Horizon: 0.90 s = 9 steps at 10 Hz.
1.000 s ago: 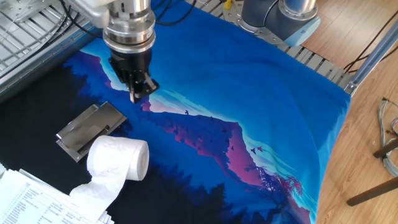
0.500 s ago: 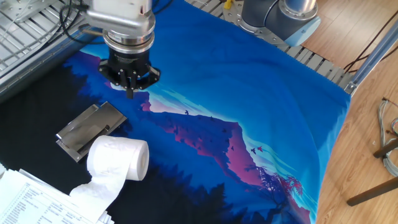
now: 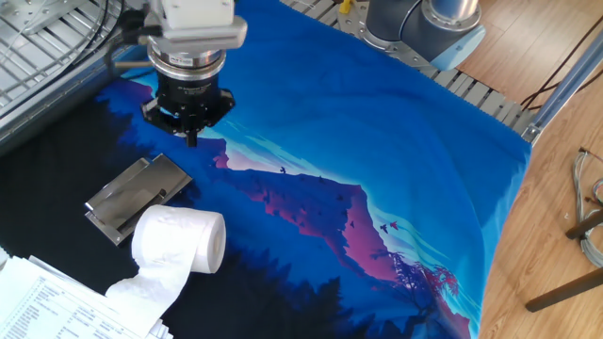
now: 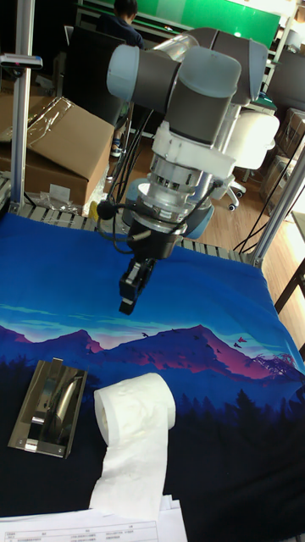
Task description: Put the toilet paper on its holder
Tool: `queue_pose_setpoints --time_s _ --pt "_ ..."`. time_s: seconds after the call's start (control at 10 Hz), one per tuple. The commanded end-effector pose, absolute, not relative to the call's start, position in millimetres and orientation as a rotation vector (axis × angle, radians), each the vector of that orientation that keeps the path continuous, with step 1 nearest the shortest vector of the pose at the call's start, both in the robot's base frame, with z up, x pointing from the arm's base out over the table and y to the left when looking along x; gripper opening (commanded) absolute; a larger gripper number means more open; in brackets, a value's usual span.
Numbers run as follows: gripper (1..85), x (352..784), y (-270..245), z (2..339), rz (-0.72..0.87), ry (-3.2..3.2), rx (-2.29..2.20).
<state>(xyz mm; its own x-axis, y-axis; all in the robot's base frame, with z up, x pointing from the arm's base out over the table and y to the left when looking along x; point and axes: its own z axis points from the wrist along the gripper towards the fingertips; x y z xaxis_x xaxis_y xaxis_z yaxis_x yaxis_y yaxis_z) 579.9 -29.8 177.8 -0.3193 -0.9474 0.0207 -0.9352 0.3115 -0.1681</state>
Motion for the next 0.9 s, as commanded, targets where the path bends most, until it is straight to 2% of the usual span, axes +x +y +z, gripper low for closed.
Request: queue_pose_setpoints --time_s 0.0,0.2,0.4,0.6,0.8 --pt "58.3 587 -22 170 -0.156 2.065 -2.227" --pt "74.0 599 -24 173 -0.201 1.968 -2.341" --pt "75.0 601 -29 175 -0.191 2.051 -2.313" --pt "85.0 617 -18 176 -0.190 2.040 -2.289" --pt "85.0 625 -9 175 -0.181 2.052 -2.261"
